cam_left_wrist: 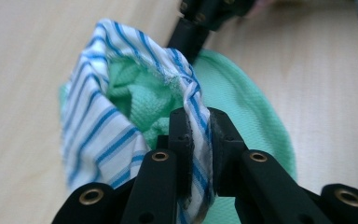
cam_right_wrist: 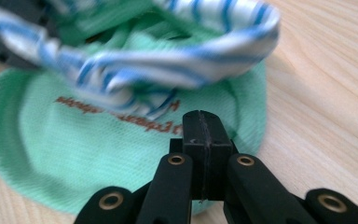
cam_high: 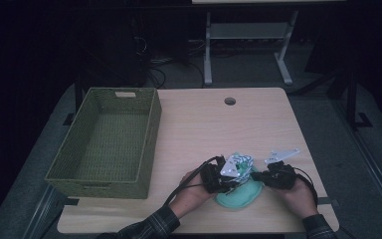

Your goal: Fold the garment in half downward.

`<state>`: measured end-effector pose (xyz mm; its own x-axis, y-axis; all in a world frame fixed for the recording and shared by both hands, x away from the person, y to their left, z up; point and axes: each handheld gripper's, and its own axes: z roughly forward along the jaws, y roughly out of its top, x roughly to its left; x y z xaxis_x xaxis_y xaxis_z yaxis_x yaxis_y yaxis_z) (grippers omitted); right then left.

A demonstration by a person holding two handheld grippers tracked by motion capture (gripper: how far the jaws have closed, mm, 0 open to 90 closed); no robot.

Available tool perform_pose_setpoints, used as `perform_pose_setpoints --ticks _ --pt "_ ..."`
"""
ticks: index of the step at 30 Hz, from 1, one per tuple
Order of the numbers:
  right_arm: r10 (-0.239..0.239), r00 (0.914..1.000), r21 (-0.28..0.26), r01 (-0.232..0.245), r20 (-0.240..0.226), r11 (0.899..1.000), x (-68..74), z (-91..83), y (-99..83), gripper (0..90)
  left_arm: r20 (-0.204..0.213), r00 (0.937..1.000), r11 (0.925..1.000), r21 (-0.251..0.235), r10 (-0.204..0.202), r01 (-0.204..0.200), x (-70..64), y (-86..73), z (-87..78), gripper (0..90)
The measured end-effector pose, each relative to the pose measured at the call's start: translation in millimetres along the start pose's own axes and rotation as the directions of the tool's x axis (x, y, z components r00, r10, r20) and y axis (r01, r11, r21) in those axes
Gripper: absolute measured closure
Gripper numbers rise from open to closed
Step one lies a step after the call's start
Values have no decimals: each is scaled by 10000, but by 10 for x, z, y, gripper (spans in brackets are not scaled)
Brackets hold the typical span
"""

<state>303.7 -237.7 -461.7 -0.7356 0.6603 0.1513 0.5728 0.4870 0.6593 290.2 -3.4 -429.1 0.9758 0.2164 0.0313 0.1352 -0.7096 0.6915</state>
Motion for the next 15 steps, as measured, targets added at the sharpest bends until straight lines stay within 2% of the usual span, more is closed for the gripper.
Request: perform_pose_setpoints --ticks 2,6,11,15 --pt "14 10000 108 -14 38 9999 -10 12 3 897 345 9993 9999 25 -135 134 10 -10 5 779" --pt "-54 10000 262 53 36 9996 -20 55 3 897 711 9966 9981 -439 -405 437 36 8 -52 674" --pt "-23 10000 265 21 58 9996 -22 50 3 897 739 9961 9942 -917 -488 555 78 67 -186 552" --pt "-137 9999 298 134 102 9995 -4 21 1 897 480 9961 9898 -1184 -734 786 171 88 -274 541"
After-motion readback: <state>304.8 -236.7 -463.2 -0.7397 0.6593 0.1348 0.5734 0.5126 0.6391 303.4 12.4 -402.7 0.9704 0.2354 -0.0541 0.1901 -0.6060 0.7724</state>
